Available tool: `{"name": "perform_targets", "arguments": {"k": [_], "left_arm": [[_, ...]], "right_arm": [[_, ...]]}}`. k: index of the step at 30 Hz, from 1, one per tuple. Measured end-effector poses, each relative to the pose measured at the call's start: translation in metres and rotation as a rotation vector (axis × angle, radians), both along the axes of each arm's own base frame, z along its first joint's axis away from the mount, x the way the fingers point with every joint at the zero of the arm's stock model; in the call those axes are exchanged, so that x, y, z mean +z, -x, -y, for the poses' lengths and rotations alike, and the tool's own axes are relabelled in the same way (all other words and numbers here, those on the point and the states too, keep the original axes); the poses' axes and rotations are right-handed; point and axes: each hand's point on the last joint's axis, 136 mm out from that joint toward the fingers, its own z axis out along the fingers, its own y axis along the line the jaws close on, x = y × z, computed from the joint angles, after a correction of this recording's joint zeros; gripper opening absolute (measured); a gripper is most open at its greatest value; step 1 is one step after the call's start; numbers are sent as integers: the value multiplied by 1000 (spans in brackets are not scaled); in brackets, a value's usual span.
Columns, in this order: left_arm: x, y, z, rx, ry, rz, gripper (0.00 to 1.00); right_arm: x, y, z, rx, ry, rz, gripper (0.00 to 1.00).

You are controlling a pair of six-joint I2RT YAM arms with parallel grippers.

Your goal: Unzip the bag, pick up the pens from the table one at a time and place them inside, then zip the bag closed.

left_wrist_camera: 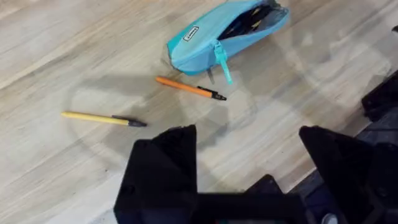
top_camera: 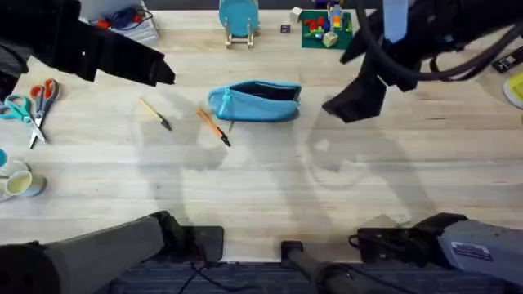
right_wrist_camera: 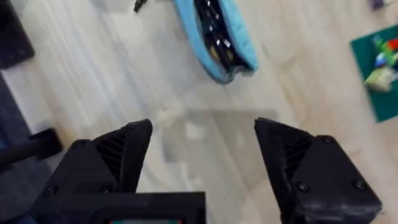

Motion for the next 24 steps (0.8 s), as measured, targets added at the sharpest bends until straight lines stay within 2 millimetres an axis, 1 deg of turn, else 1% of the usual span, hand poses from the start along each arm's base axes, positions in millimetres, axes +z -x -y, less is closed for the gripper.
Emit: {"name": "perform_targets", "arguments": {"k": [3, 18, 20, 24], "left_arm": [[0, 0, 0, 6, 2, -4, 995], [-6, 2, -10, 76, -36, -57, 995], [-8, 2, -13, 103, -52, -69, 995], [-9, -6, -26, 181, -93, -68, 995]], "right_arm": [[-3, 5, 3, -27, 8, -36, 996], [-3, 5, 3, -50, 2, -47, 996], [-3, 5, 3, -51, 2, -48, 996], [-3, 5, 3, -54, 2, -49, 996]]}}
